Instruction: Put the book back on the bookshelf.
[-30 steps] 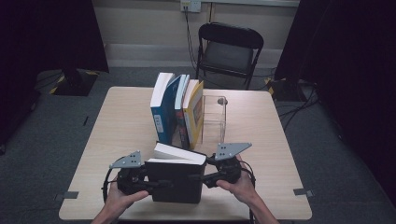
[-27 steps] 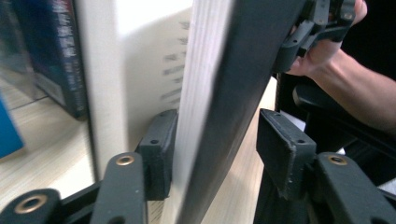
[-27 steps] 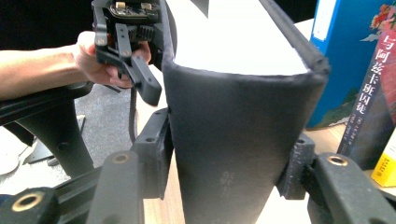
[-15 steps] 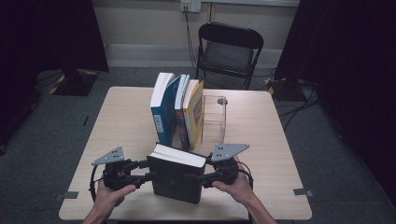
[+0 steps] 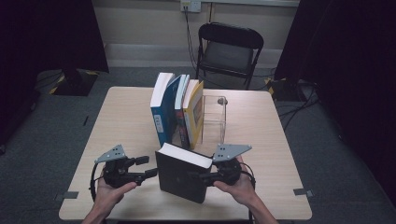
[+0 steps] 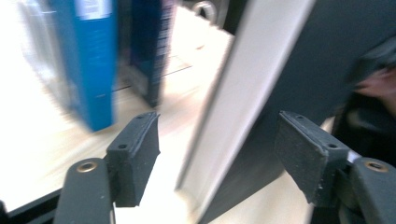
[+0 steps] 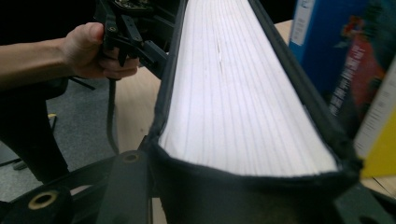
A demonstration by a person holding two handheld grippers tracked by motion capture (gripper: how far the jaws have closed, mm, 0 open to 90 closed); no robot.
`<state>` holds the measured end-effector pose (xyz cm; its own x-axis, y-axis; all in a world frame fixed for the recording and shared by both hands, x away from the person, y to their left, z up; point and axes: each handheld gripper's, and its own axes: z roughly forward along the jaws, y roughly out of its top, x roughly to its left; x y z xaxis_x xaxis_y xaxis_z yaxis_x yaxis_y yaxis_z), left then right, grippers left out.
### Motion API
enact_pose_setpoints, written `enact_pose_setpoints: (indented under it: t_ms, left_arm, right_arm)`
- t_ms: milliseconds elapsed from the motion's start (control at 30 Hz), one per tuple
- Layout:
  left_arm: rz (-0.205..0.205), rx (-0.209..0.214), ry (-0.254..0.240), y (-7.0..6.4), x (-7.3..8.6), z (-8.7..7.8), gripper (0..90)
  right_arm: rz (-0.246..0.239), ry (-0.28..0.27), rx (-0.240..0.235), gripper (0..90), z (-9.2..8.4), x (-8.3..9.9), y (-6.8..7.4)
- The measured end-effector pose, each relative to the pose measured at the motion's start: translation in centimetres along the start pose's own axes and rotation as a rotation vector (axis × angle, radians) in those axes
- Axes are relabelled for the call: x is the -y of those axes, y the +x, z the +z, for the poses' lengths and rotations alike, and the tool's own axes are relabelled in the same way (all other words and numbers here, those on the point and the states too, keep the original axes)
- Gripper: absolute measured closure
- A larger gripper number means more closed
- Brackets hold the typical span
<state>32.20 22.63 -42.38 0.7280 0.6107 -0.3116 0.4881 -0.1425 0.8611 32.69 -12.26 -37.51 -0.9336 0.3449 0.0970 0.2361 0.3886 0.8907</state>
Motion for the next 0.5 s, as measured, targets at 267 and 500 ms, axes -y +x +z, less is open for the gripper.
enact_pose_setpoints:
  t_ms: [267,500]
  left_arm:
    - [-0.052,-0.19,0.119,1.9,0.5,0.5,16.7]
    - [-0.048,-0.342,0.221,3.5,1.5,0.8,15.9]
  right_arm:
    - [0.04,0.003,0.096,53.0,-2.9,1.1,-1.1]
    - [0.068,0.008,0.178,53.0,-4.7,1.7,-1.9]
